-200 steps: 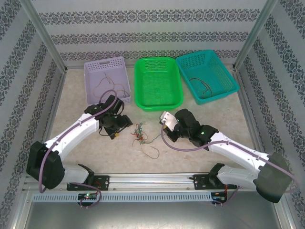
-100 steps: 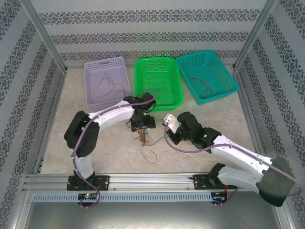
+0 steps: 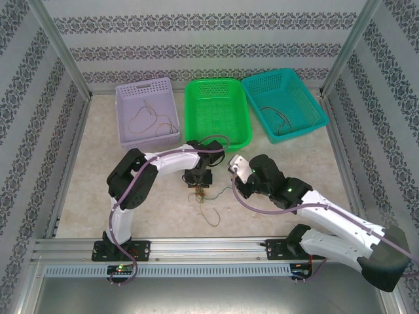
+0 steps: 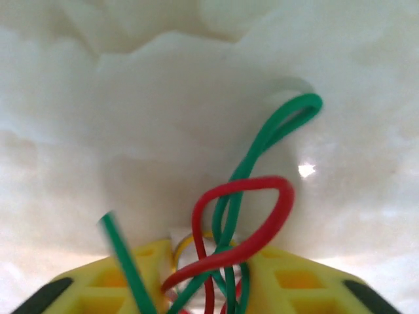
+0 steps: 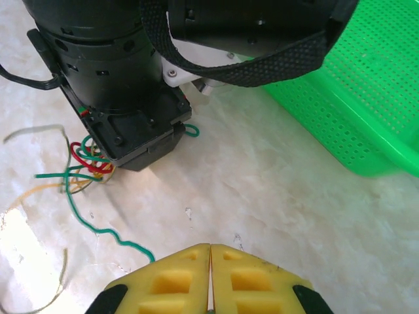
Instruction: Untangle the cables
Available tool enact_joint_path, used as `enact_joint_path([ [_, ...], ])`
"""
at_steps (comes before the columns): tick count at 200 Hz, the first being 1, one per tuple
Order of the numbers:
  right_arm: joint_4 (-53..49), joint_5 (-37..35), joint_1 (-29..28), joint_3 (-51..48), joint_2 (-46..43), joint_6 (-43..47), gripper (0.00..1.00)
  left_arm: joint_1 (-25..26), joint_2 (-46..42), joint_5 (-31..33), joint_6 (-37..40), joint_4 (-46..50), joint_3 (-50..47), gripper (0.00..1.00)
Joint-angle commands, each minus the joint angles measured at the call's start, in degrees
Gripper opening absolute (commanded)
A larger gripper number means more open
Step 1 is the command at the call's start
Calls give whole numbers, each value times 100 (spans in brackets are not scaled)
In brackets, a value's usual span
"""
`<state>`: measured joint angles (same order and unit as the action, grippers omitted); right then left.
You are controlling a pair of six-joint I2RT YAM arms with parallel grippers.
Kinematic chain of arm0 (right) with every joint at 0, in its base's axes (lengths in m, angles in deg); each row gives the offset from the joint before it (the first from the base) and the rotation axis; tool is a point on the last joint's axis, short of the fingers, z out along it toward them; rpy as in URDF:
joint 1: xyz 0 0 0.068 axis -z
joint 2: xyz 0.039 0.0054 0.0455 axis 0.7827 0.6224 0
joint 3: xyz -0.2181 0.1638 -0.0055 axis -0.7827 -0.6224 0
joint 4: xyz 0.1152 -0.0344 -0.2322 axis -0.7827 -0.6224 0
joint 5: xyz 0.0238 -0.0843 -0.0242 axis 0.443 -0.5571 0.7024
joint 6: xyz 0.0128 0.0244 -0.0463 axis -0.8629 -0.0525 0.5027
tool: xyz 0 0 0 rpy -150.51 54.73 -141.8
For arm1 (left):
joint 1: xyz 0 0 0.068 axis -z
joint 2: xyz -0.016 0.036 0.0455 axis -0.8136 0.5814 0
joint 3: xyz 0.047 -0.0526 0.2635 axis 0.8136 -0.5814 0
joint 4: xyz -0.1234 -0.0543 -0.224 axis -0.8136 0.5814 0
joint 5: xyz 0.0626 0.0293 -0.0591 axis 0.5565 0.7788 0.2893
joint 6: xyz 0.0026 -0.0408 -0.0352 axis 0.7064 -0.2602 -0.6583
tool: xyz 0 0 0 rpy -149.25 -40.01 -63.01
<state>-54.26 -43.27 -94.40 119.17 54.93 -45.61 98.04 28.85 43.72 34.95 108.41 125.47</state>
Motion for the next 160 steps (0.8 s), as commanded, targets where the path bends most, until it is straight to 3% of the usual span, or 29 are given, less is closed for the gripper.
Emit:
enact_joint_path([
  [1, -240, -401, -3, 180, -320, -245, 0, -79, 211, 1066, -225, 659, -46, 17],
  [21, -416, -653, 145, 280, -598, -425, 0, -351, -34, 1490, -363, 805, -382, 6],
  [89, -423, -600, 983, 328, -1128, -811, 0, -1701, -971, 1883, -148, 694, -1514, 5],
  [160, -342, -239, 1301, 366, -1036, -981, 0, -2090, -1149, 1967, -107, 685, -1619, 7],
])
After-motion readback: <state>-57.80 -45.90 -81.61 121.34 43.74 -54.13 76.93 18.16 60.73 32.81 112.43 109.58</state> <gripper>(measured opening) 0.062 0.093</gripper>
